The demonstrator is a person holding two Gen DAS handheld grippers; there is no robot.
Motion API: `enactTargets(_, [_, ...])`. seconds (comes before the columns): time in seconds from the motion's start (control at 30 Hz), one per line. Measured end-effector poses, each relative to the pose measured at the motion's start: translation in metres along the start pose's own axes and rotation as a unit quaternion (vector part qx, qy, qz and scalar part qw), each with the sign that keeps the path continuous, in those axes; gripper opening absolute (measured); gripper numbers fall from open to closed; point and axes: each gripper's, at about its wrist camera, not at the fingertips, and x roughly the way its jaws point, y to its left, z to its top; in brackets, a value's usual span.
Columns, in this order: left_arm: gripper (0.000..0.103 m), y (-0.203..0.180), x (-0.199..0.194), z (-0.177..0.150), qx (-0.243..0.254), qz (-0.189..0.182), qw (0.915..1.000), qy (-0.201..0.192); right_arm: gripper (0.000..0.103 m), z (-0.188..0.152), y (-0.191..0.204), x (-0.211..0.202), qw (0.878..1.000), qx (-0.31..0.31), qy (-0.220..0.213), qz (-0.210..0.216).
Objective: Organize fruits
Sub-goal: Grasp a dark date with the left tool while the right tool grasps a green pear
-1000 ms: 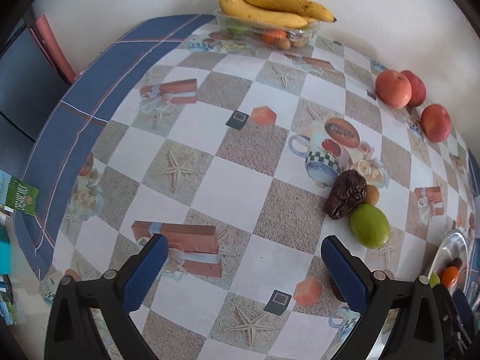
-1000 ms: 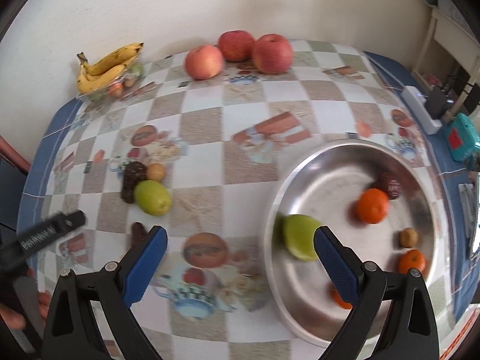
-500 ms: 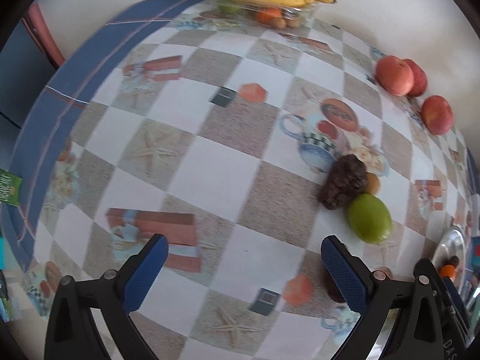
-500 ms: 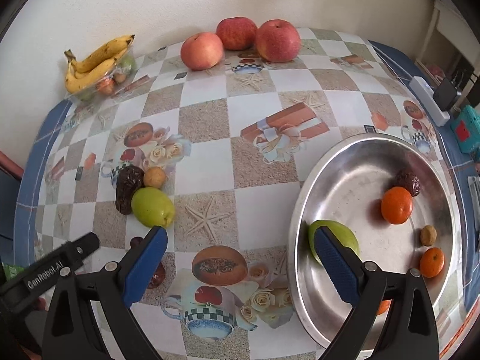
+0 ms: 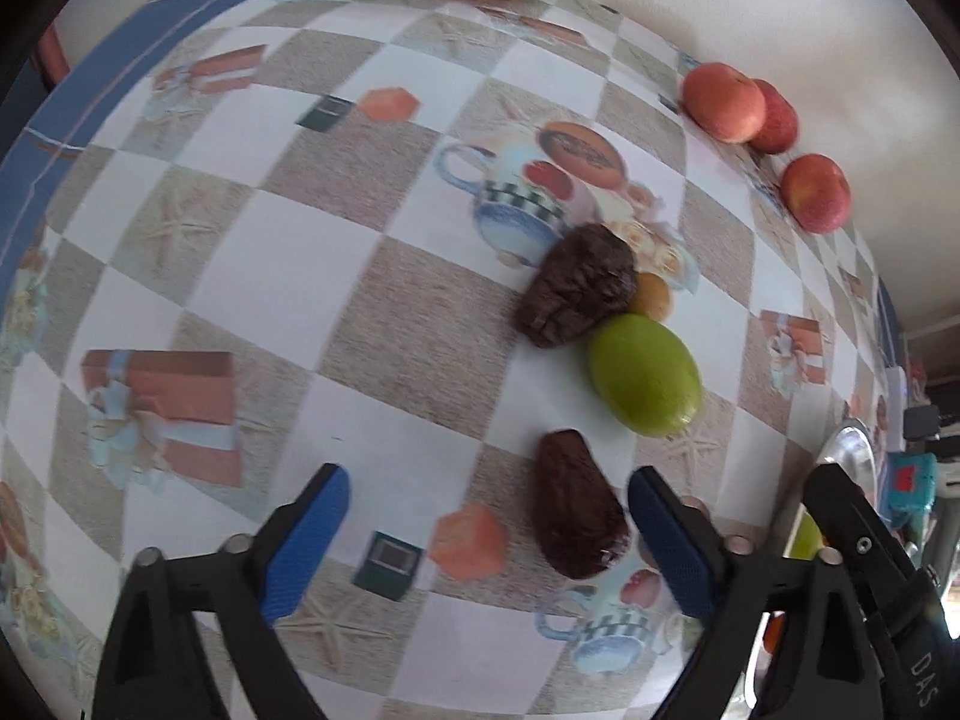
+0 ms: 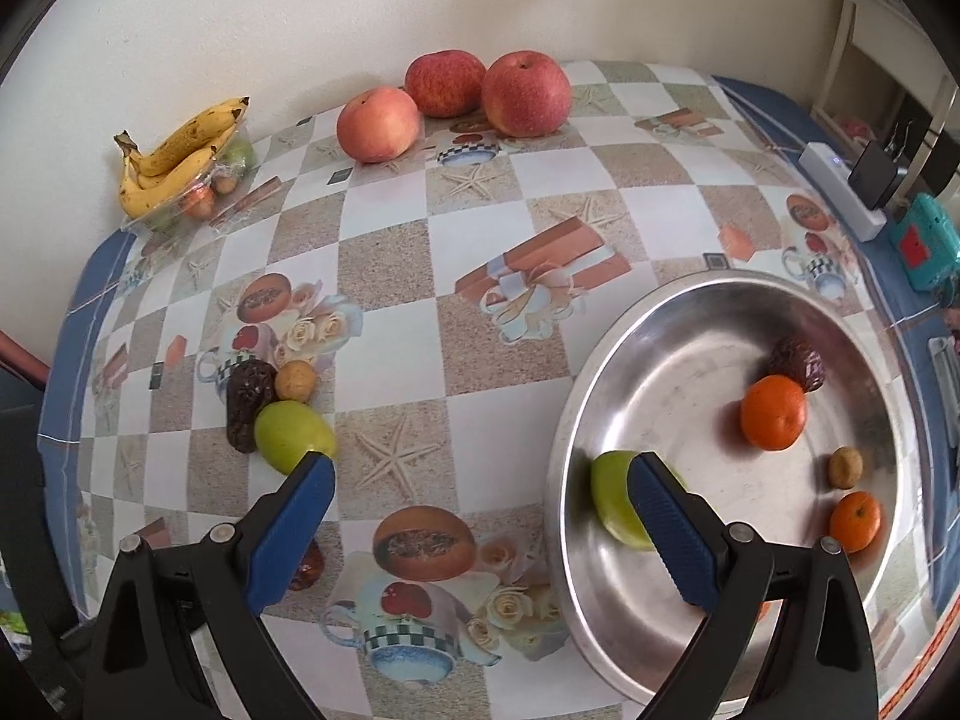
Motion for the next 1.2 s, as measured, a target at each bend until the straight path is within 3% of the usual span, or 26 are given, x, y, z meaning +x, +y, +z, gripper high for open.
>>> enactTargets(0.2, [0.064, -0.014, 0.002, -0.004, 0.014, -0.022, 0.9997, 0.005, 0.098, -0.003, -0.003, 0.002, 1.0, 0.015, 0.008, 0.009])
enactTargets(0.47, [0.038, -0.018, 0.006, -0.004, 0.01, -0.063, 0.9977, 0.026, 0.098, -0.004, -0.004, 0.006, 1.0, 0.024, 0.011, 0.007])
enactTargets(0.67, [0.037, -0.002, -0.003, -0.001, -0.026, -0.066, 0.9975, 0.01, 0.098, -0.003, 0.002, 0.008, 1.0, 0.027, 0.008, 0.011])
enactTargets(0.9, [0.037, 0.033, -0.037, 0.017, -0.063, -0.01, 0.9953, -0.073, 0.098, -0.005, 0.031, 0.022, 1.0, 0.002, 0.018, 0.023])
enactTargets(1.2, [0.037, 0.063, -0.043, 0.023, -0.081, -0.005, 0.9931, -0.085, 0.098, -0.004, 0.075, 0.046, 0.996, -0.076, 0.02, 0.037])
